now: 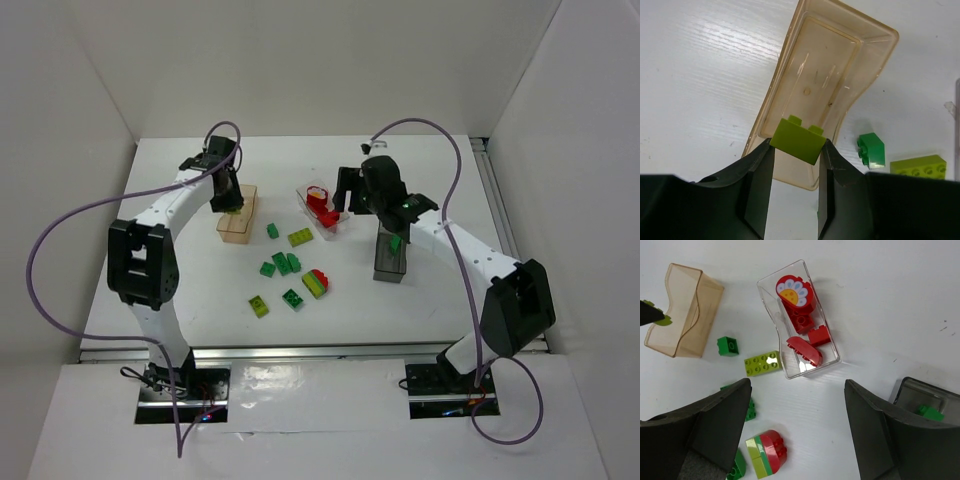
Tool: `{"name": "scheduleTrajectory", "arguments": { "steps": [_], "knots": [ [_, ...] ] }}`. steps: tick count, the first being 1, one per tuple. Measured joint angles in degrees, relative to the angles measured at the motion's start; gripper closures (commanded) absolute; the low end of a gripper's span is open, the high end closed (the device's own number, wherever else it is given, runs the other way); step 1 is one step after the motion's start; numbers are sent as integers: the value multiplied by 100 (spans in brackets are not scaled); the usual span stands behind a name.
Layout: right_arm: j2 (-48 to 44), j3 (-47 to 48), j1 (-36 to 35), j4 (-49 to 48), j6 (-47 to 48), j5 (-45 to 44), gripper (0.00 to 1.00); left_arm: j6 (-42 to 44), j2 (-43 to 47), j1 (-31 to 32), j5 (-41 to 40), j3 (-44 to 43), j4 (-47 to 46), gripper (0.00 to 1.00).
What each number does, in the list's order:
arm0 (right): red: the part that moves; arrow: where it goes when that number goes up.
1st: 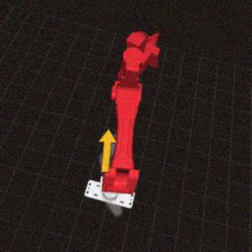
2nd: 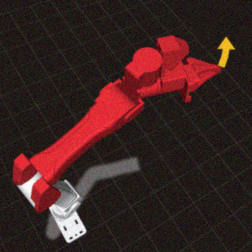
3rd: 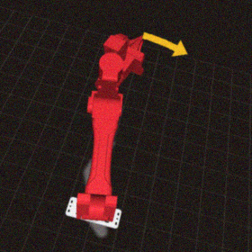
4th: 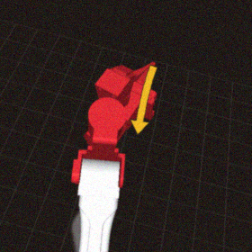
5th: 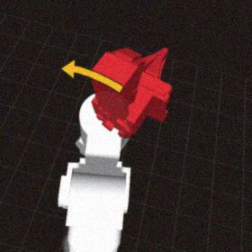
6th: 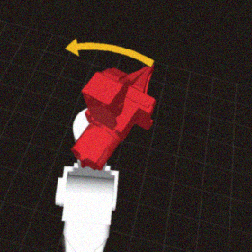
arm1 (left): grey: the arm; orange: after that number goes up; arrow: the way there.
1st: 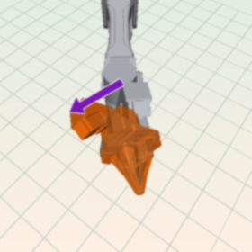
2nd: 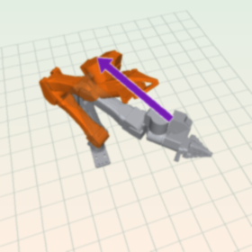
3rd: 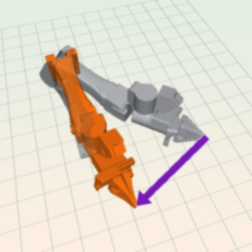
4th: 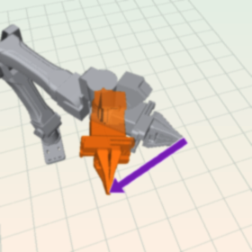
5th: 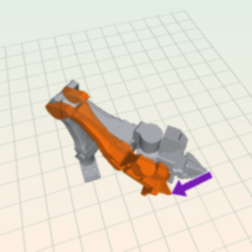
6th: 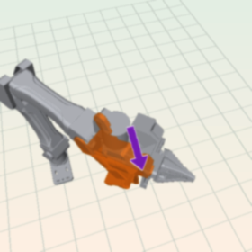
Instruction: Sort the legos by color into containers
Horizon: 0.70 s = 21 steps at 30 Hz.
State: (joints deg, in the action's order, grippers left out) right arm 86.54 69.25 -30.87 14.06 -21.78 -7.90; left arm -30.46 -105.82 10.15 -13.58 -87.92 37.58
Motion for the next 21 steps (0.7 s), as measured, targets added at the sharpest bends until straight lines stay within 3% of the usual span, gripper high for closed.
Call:
{"name": "scheduleTrajectory", "arguments": {
  "steps": [2,6,12,18,21],
  "knots": [
    [-15,0,0,42,2,-31,17,9,-256,4,-55,-210,149,27],
    [-4,-2,-35,229,20,-55,17,-17,-485,57,-162,-501,310,2],
    [-13,-186,-243,273,20,-52,17,-164,317,411,-247,-76,356,5],
    [-20,-516,-442,387,0,-52,16,-820,2452,966,-264,1790,361,15],
    [-24,-560,-479,411,-26,-55,16,-1425,3167,1213,-262,2771,365,15]
  ]
}}
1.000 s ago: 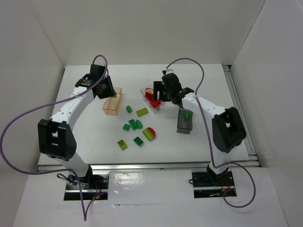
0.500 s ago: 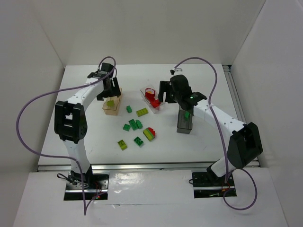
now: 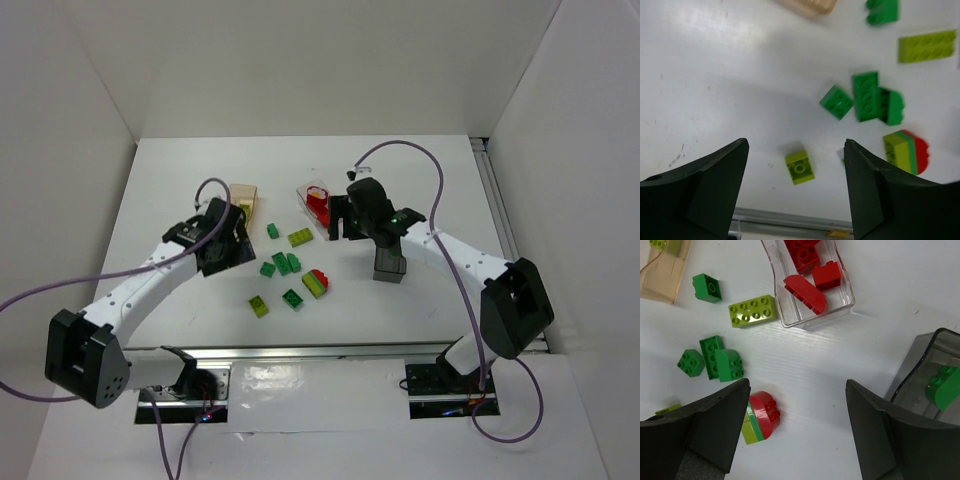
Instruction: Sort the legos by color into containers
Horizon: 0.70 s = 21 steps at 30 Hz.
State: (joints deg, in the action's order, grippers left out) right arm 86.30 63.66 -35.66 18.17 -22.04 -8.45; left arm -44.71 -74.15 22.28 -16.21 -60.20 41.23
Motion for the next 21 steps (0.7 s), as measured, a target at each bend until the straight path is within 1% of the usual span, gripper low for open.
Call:
{"name": "scheduleTrajectory", "arguments": {
  "steps": [2,5,8,14,19,20,21],
  "knots": [
    [-15,-15,-20,2,-9,0,16,-442,267,142,-4,586,68,15],
    [-61,-24,-50,7,-22,-13,16,-1067,332,448,0,1128,151,15],
    [-107,-24,-72,15,-37,-17,16,-1628,122,787,-26,1287,192,15],
    [-234,-39,-74,52,-59,-52,16,-2358,-774,1246,-87,1287,63,16],
    [-369,-127,-74,59,-61,-90,16,-2627,-942,1364,-162,1287,-83,26],
    [-382,-140,-74,63,-61,-101,16,-2638,-975,1364,-166,1287,-107,30],
    [-385,-142,-74,68,-61,-103,16,-2656,-1021,1364,-164,1287,-136,33]
  ]
}}
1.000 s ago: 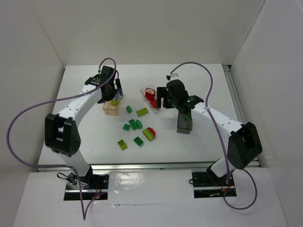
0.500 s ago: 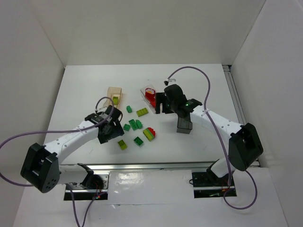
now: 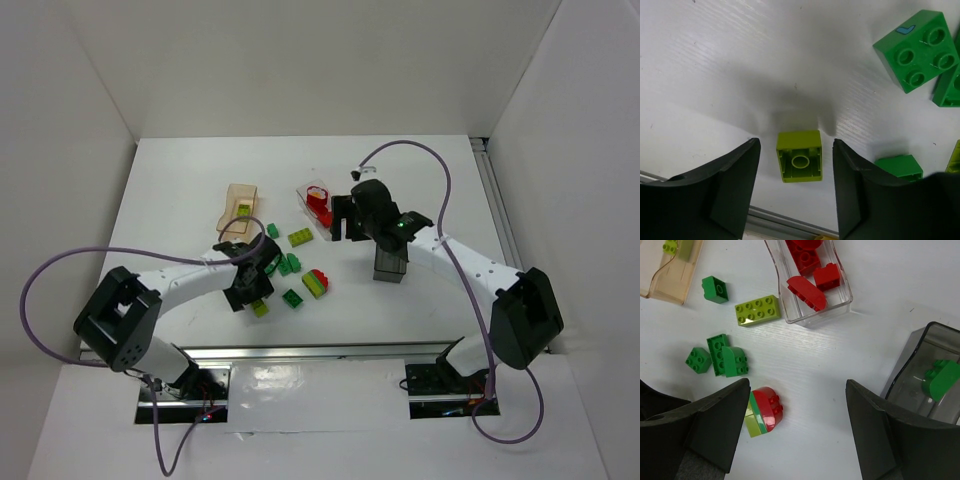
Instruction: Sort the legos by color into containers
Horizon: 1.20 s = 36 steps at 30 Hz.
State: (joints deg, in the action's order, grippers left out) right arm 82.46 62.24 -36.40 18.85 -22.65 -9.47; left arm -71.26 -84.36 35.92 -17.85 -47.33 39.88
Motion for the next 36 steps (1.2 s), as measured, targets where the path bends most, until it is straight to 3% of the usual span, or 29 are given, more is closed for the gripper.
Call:
{"name": "scheduleTrajectory", "arguments": {
  "steps": [9,15,21,27,29,31,33,36],
  "knots": [
    [-68,-94,-2,24,0,-44,16,-22,179,-81,-15,0,-59,64],
    [-133,-116,-2,35,0,-46,16,544,649,-658,-90,-400,101,81],
    [-190,-188,-7,44,0,-87,16,1305,592,-1333,-175,-1456,125,81],
    [-208,-199,-9,61,0,-133,16,1919,-376,-2026,-203,-2826,122,80],
    [-223,-199,-9,66,0,-140,16,2039,-728,-2181,-208,-3117,129,78],
    [-243,-199,-11,85,0,-153,16,2140,-1172,-2315,-205,-3467,142,58],
    [-254,-199,-11,107,-2,-173,16,2245,-1641,-2404,-184,-3810,127,23],
    [-275,-205,-11,162,-22,-175,16,2481,-2232,-2481,-50,-4325,223,12]
  ]
}}
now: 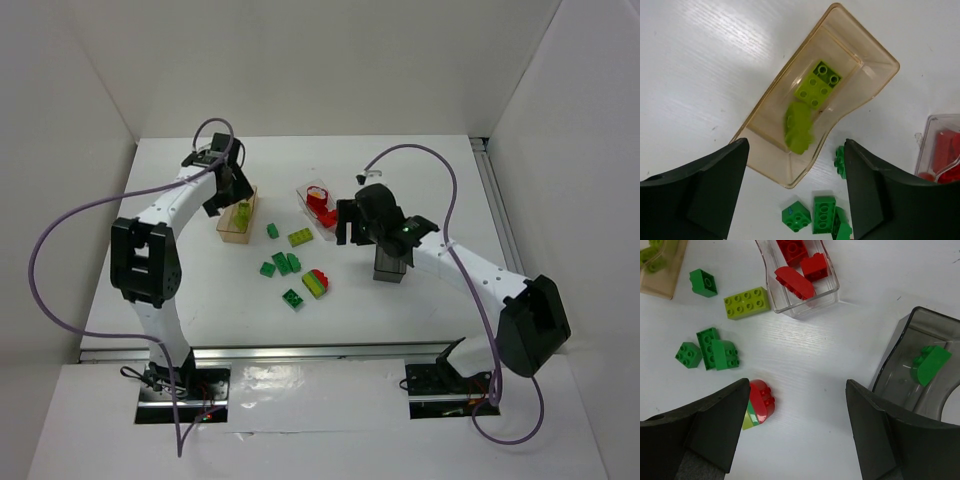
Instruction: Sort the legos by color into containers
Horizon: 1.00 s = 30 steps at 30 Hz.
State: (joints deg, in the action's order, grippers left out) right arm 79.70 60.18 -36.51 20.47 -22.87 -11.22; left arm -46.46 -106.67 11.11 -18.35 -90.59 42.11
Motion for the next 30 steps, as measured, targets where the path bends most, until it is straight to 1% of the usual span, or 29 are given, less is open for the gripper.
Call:
{"name": "scheduleTrajectory", "arguments": {
  "steps": [2,5,10,12,14,16,19,23,30],
  "knots": [
    [-24,-24,0,15,-2,0,16,72,-122,15,17,-120,2,11],
    [-81,-109,0,39,-24,0,16,282,94,247,-31,17,-31,11],
    [-122,-280,0,81,-92,-11,16,944,1051,1051,466,778,-476,11],
    [-122,-308,0,107,-125,-9,16,1239,1202,1384,691,920,-702,9],
    [-125,-319,0,125,-136,-7,16,1550,1067,1711,763,887,-859,6],
    [-144,-321,0,153,-149,-15,16,1827,660,2000,761,704,-909,1],
    [-236,-326,0,188,-153,-26,16,2085,-98,2275,765,457,-1010,1],
    [-398,-326,0,245,-155,-52,16,2249,-774,2354,715,470,-1008,1],
    [-466,-332,2,282,-164,-85,16,2286,-929,2350,402,348,-1032,3]
  ]
}}
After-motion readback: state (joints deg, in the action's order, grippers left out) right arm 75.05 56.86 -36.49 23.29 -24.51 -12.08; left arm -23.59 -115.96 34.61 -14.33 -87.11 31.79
